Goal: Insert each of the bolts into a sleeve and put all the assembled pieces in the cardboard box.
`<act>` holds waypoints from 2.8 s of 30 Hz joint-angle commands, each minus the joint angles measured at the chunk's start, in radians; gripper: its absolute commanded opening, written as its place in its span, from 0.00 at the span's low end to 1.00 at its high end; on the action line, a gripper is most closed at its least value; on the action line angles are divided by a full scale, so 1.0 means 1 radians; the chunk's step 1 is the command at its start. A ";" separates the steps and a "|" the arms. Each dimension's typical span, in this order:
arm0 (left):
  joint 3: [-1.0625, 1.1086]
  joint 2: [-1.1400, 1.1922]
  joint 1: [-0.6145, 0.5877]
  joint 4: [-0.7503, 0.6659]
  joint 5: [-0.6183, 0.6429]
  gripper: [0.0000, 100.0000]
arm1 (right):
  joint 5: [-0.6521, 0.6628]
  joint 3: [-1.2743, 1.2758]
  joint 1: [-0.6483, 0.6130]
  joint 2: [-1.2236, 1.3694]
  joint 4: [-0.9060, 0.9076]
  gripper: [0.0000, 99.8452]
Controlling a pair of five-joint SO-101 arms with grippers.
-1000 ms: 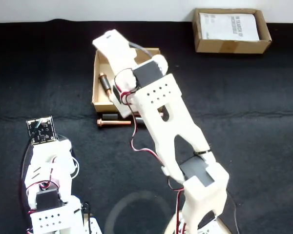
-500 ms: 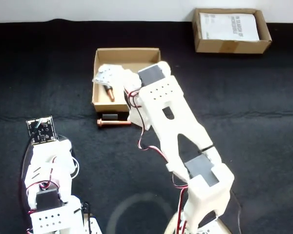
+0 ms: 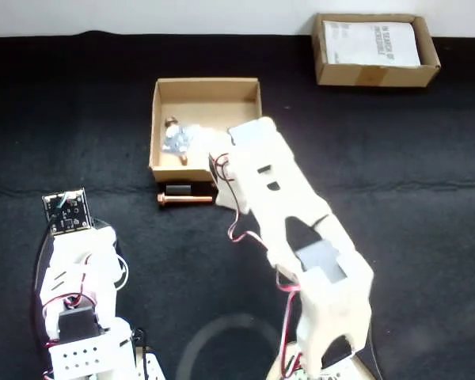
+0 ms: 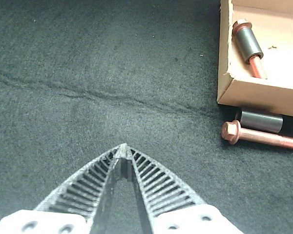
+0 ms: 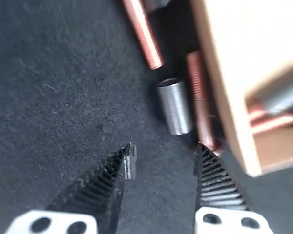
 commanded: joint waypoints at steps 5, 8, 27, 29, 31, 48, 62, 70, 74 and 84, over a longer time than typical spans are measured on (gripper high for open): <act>0.019 -0.031 -0.012 -0.015 -0.006 0.02 | 0.009 -0.255 0.012 0.211 -0.012 0.18; 0.019 -0.033 -0.012 -0.015 -0.006 0.02 | 0.009 -0.358 0.012 0.303 -0.008 0.18; 0.019 -0.030 -0.012 -0.015 -0.008 0.02 | 0.009 -1.032 0.002 0.596 0.394 0.01; 0.019 -0.030 -0.012 -0.015 -0.008 0.02 | 0.009 -1.132 0.027 0.587 0.392 0.01; 0.019 -0.028 -0.012 -0.015 -0.008 0.02 | 0.009 -1.210 0.048 0.547 0.392 0.01; 0.019 -0.027 -0.012 -0.015 -0.008 0.02 | -0.525 -0.924 0.262 -0.148 0.390 0.01; 0.019 -0.027 0.018 0.060 -0.008 0.02 | -0.601 -0.071 0.458 -0.975 0.389 0.01; 0.007 -0.031 0.027 0.104 -0.100 0.02 | -0.605 0.406 0.512 -1.445 0.387 0.01; -0.053 -0.028 0.025 0.147 -0.173 0.02 | -0.605 0.596 0.512 -1.670 0.386 0.01; -0.340 -0.024 0.179 0.347 -0.196 0.02 | -0.600 0.992 0.513 -2.163 0.265 0.01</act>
